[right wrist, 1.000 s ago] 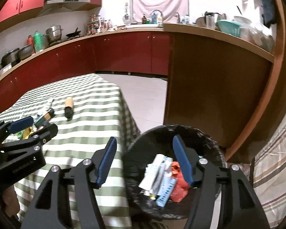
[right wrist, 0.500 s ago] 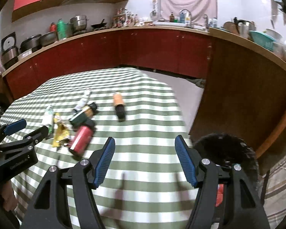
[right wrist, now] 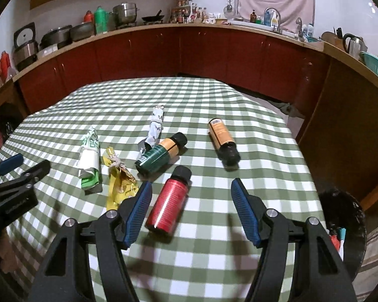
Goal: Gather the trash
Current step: 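Grasp the red spray bottle with the right tool, then grasp the green-white wrapped packet with the left tool while the right tool holds the bottle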
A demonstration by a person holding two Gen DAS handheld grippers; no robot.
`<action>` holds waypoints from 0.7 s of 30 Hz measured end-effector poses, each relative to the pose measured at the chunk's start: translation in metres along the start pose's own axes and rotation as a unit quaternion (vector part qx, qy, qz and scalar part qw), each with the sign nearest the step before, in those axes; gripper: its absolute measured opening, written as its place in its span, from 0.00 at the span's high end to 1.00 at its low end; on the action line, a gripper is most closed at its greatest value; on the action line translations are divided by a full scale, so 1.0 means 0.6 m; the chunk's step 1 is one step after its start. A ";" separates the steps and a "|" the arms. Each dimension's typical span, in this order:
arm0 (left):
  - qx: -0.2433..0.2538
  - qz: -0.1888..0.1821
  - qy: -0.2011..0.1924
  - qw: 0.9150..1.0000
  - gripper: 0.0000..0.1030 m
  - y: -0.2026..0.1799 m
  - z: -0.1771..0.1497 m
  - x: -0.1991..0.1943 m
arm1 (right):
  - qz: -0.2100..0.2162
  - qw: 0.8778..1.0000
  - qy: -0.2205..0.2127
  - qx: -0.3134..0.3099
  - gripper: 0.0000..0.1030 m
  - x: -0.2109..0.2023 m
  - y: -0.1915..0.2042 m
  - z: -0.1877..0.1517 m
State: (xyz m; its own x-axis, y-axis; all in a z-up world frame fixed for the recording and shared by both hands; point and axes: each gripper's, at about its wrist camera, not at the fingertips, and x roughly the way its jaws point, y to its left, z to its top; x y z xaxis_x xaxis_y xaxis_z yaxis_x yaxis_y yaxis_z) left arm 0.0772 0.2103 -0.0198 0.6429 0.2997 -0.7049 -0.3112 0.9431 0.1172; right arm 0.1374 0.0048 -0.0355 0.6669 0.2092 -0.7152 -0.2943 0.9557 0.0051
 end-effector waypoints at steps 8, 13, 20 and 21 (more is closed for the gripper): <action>-0.008 -0.005 0.010 1.000 0.30 0.019 0.003 0.023 | -0.002 0.999 0.038 -0.002 0.56 0.033 0.012 0.001; -0.007 -0.012 0.013 1.000 0.29 0.014 0.006 0.030 | 0.007 0.999 0.047 -0.004 0.76 0.037 0.013 -0.003; 0.003 -0.017 0.011 1.000 0.29 -0.016 0.008 0.026 | 0.006 0.999 0.033 -0.004 0.76 0.020 -0.001 -0.009; 0.005 -0.018 0.011 1.000 0.29 -0.021 0.008 0.026 | 0.004 1.000 0.029 -0.003 0.76 0.016 -0.005 -0.010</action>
State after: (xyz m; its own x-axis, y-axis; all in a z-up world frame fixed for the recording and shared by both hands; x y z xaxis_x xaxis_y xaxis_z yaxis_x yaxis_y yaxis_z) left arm 0.0943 0.2038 -0.0287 0.6376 0.2618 -0.7245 -0.2814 0.9546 0.0974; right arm 0.1407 0.0026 -0.0467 0.6234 0.2035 -0.7550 -0.3029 0.9530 0.0067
